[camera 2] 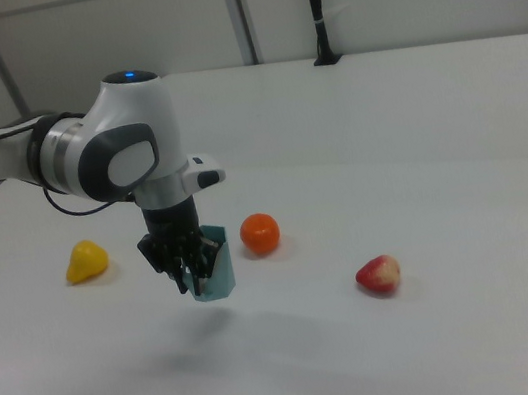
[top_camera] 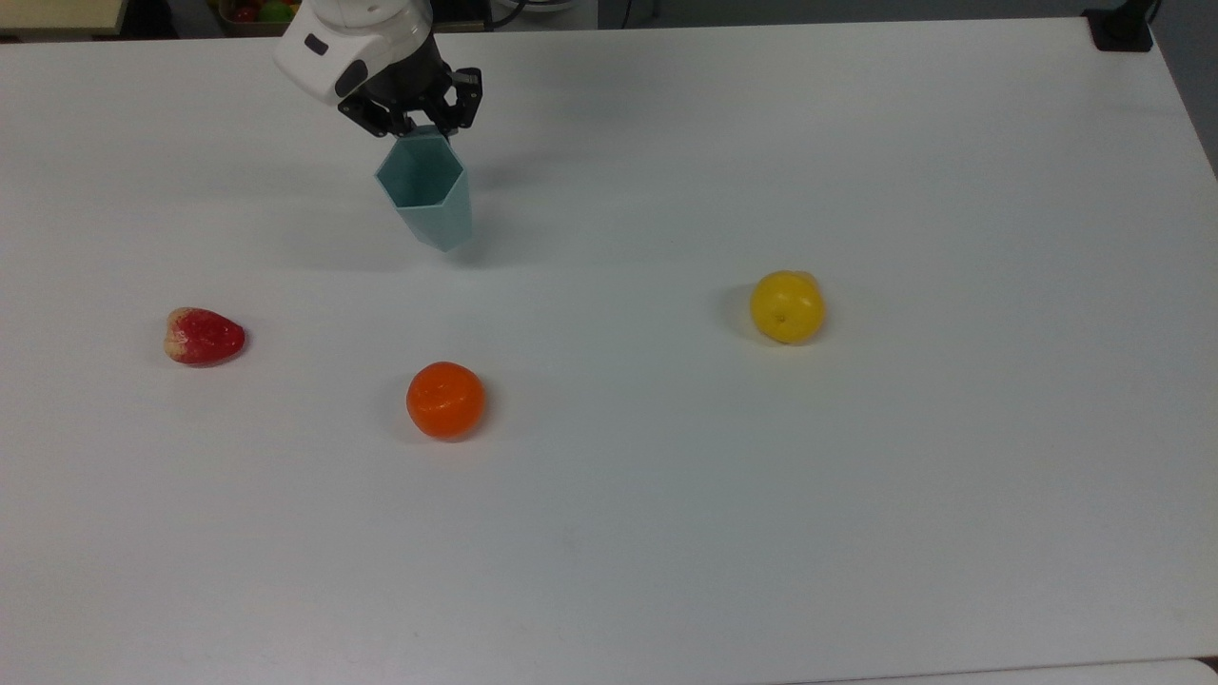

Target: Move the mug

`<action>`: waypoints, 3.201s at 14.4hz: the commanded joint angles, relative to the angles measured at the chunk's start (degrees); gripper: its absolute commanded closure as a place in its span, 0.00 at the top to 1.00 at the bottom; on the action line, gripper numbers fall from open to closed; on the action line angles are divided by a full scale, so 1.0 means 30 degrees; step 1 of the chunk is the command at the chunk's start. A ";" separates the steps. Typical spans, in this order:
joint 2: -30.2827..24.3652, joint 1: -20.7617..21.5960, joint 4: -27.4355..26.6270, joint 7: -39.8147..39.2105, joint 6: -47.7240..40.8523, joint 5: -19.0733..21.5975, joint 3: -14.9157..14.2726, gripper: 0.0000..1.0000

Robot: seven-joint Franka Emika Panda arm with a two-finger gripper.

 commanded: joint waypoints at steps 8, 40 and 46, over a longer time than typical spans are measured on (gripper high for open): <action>0.1458 0.0083 -0.0360 0.2671 0.2236 -0.0120 0.0219 0.06; -0.0855 -0.0181 0.6405 0.6743 -0.6609 -0.1609 0.0102 1.00; -0.1353 0.0199 0.7139 0.6333 -0.6845 -0.1673 -0.0775 1.00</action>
